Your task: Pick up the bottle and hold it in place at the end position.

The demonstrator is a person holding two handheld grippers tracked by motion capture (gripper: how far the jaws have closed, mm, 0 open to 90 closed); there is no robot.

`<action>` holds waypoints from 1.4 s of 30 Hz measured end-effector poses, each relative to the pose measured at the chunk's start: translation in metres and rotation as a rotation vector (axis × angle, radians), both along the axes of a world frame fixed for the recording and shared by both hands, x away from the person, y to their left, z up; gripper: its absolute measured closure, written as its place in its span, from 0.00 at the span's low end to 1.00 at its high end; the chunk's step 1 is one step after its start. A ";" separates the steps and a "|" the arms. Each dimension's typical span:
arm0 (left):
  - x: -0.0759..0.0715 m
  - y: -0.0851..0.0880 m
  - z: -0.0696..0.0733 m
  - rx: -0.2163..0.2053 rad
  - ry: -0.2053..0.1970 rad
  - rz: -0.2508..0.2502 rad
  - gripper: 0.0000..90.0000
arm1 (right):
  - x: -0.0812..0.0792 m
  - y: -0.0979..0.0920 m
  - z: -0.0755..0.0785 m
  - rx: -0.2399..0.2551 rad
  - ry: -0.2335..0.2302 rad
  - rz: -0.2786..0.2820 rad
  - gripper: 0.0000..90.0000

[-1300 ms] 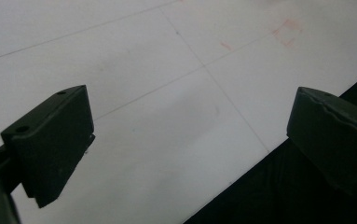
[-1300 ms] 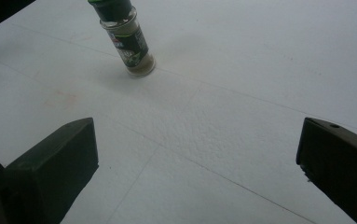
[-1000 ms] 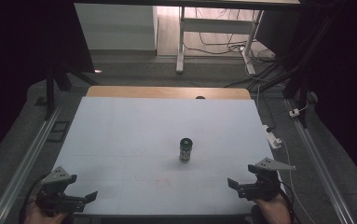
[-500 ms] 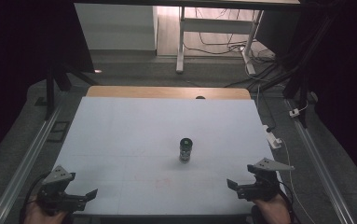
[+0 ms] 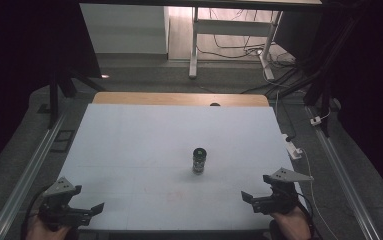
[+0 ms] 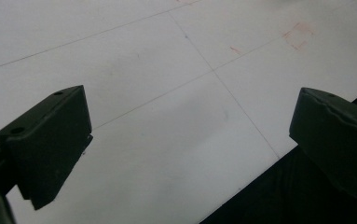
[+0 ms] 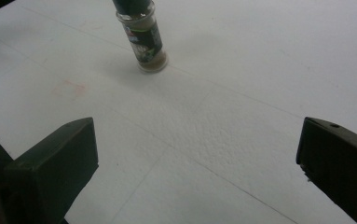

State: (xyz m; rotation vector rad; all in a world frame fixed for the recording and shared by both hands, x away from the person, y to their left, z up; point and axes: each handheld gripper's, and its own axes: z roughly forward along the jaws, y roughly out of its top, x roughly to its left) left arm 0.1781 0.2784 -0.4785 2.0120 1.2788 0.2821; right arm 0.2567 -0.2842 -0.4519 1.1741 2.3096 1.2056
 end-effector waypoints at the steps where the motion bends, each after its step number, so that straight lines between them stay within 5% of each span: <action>1: 0.000 0.000 0.000 0.000 -0.001 -0.001 0.00 | 0.000 0.001 0.000 0.004 0.002 0.004 0.00; 34: 0.000 0.000 0.000 -0.010 0.004 0.000 0.01 | 0.026 0.044 -0.002 0.026 -0.029 0.162 0.00; 42: 0.000 0.002 0.000 -0.018 0.004 -0.003 0.01 | 0.037 0.055 -0.004 0.065 0.010 0.177 0.00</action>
